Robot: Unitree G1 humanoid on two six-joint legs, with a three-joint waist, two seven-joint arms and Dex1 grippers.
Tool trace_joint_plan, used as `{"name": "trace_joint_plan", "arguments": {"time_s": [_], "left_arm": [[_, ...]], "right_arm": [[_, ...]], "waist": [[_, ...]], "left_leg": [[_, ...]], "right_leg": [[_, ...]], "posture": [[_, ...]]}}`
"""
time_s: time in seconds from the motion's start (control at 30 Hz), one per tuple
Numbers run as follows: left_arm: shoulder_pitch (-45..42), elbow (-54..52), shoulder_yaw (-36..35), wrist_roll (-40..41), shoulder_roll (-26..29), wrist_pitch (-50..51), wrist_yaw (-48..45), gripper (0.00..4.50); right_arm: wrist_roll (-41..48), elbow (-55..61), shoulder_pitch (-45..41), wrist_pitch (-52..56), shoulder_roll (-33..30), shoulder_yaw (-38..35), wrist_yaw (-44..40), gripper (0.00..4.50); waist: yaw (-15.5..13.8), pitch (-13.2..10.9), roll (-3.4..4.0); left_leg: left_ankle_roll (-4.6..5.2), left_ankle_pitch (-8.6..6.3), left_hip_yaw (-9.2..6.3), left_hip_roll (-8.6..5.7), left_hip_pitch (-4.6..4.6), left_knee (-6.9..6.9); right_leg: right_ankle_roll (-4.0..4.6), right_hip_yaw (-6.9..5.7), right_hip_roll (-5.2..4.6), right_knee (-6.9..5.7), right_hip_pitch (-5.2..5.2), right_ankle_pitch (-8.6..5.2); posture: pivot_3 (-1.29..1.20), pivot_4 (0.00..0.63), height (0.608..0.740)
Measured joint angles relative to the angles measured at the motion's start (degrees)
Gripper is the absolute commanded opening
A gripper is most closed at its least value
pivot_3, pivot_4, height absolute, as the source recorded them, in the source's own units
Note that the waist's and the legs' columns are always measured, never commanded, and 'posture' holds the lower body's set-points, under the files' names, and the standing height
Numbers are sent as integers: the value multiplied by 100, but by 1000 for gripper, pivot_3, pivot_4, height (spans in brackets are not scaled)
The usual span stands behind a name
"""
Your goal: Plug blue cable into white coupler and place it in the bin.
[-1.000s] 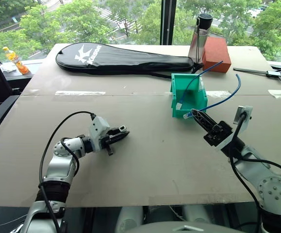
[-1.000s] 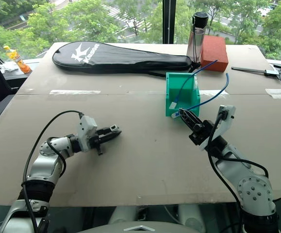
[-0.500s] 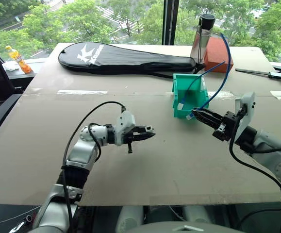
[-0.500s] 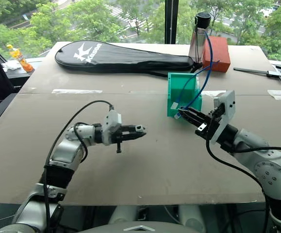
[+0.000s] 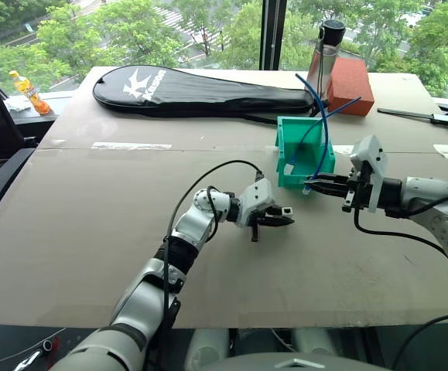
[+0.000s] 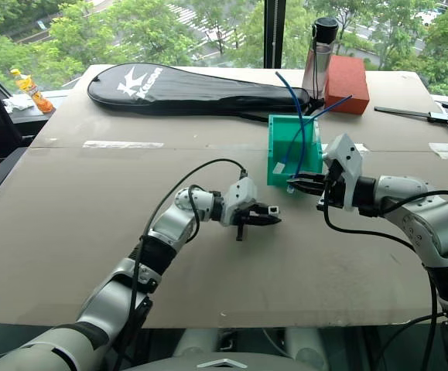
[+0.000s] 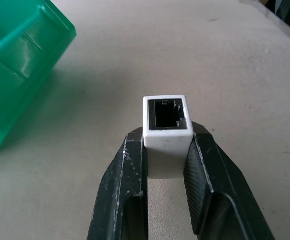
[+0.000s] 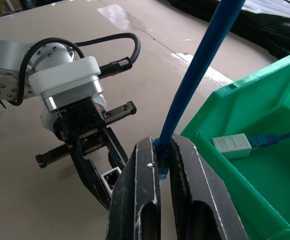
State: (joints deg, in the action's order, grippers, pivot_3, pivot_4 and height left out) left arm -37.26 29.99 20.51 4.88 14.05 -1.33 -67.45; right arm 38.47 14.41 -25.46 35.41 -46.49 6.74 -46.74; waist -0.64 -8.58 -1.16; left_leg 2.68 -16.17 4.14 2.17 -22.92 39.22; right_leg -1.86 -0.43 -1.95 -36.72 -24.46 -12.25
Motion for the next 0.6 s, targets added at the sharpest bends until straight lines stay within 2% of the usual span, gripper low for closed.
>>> {"name": "trace_joint_plan", "arguments": {"time_s": [0.27, 0.6], "left_arm": [[-86, 180, 31, -220, -102, -287, 130, 375], [-74, 147, 28, -250, -91, -310, 124, 375]], "right_arm": [[-723, -389, -300, -223, 297, 597, -821, 0], [-1344, -617, -332, -573, 695, 702, -1223, 0]], "waist": [[-12, 0, 0], [-9, 0, 0]], "left_leg": [[0, 0, 1, 3, -2, 3], [0, 0, 1, 2, 0, 5]], "right_leg": [[-1, 0, -5, -1, 0, 1], [0, -1, -5, -5, 0, 1]], "posture": [[0, 150, 740], [0, 150, 740]]}}
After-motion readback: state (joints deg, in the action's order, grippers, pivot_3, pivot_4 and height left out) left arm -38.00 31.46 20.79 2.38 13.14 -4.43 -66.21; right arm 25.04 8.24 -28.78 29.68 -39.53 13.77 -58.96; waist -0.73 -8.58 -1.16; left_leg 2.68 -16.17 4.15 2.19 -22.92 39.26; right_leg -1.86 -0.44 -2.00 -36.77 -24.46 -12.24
